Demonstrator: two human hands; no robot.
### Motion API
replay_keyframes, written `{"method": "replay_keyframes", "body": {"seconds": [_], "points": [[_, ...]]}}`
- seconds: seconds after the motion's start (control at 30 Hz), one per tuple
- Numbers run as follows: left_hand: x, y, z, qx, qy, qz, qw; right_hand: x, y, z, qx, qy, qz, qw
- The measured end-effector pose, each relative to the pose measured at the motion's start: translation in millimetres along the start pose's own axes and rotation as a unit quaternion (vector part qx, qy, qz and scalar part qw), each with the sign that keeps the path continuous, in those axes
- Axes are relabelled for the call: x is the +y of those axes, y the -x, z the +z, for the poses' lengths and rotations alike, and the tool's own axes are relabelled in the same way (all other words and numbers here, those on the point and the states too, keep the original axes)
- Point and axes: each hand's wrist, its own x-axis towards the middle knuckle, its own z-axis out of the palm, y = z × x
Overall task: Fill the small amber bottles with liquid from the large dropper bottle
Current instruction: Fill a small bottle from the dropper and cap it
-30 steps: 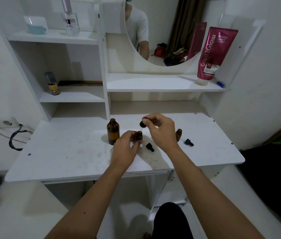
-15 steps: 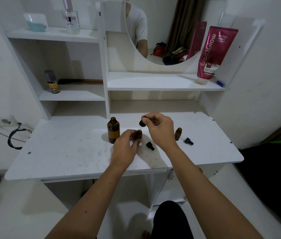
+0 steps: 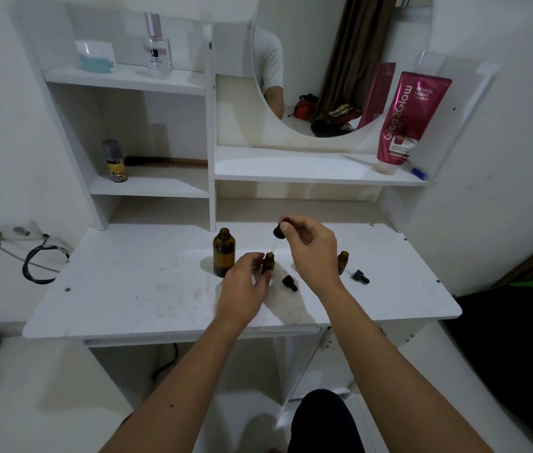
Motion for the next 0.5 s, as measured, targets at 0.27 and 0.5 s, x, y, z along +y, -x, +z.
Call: {"method": "replay_keyframes", "body": {"seconds": [0.27, 0.5], "points": [[-0.6, 23.9, -39.8, -0.02, 0.174, -0.06, 0.983, -33.2, -10.1, 4.4, 0.026, -0.045, -0.044, 0.998], [-16.2, 16.7, -77.7, 0.044, 0.181, -0.093, 0.978, -49.6, -23.2, 34.1, 0.008, -0.127, -0.038, 0.991]]}}
